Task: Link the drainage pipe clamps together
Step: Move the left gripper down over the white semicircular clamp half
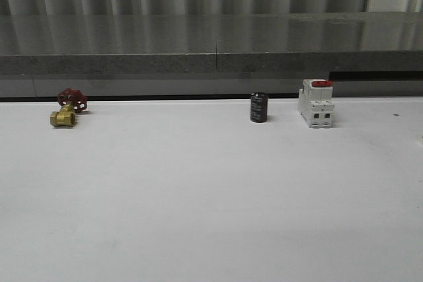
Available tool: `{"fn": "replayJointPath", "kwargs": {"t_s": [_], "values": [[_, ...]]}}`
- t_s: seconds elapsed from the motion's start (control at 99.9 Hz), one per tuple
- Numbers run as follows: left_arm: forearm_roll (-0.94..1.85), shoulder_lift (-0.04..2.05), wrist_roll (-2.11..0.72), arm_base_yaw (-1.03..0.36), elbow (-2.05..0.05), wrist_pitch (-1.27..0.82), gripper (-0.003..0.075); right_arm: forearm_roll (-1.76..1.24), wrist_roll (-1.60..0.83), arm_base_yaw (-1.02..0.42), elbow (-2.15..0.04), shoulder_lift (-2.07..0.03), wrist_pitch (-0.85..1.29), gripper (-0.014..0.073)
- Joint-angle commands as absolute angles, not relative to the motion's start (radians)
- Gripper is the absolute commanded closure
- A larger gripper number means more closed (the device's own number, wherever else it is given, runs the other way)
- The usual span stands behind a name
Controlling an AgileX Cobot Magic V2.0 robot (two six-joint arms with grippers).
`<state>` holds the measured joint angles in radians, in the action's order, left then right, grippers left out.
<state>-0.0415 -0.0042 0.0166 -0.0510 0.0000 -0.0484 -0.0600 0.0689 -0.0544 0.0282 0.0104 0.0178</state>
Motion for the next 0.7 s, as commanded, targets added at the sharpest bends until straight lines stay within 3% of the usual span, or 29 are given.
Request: {"fn": "replayJointPath", "kwargs": {"t_s": [0.0, 0.411, 0.581, 0.691], "values": [[-0.033, -0.031, 0.025, -0.051, 0.045, 0.030, 0.0741, -0.056, 0.066, -0.049, 0.011, 0.029, -0.069, 0.0661], [-0.019, -0.031, 0.025, -0.051, 0.013, 0.029, 0.0741, -0.056, 0.066, -0.049, 0.011, 0.029, -0.069, 0.0661], [0.028, 0.023, 0.025, -0.051, -0.107, -0.018, 0.0741, -0.056, 0.066, -0.049, 0.011, 0.029, -0.069, 0.0661], [0.044, 0.115, 0.025, -0.051, -0.255, -0.187, 0.0741, -0.056, 0.066, -0.049, 0.011, 0.029, -0.069, 0.0661]]}}
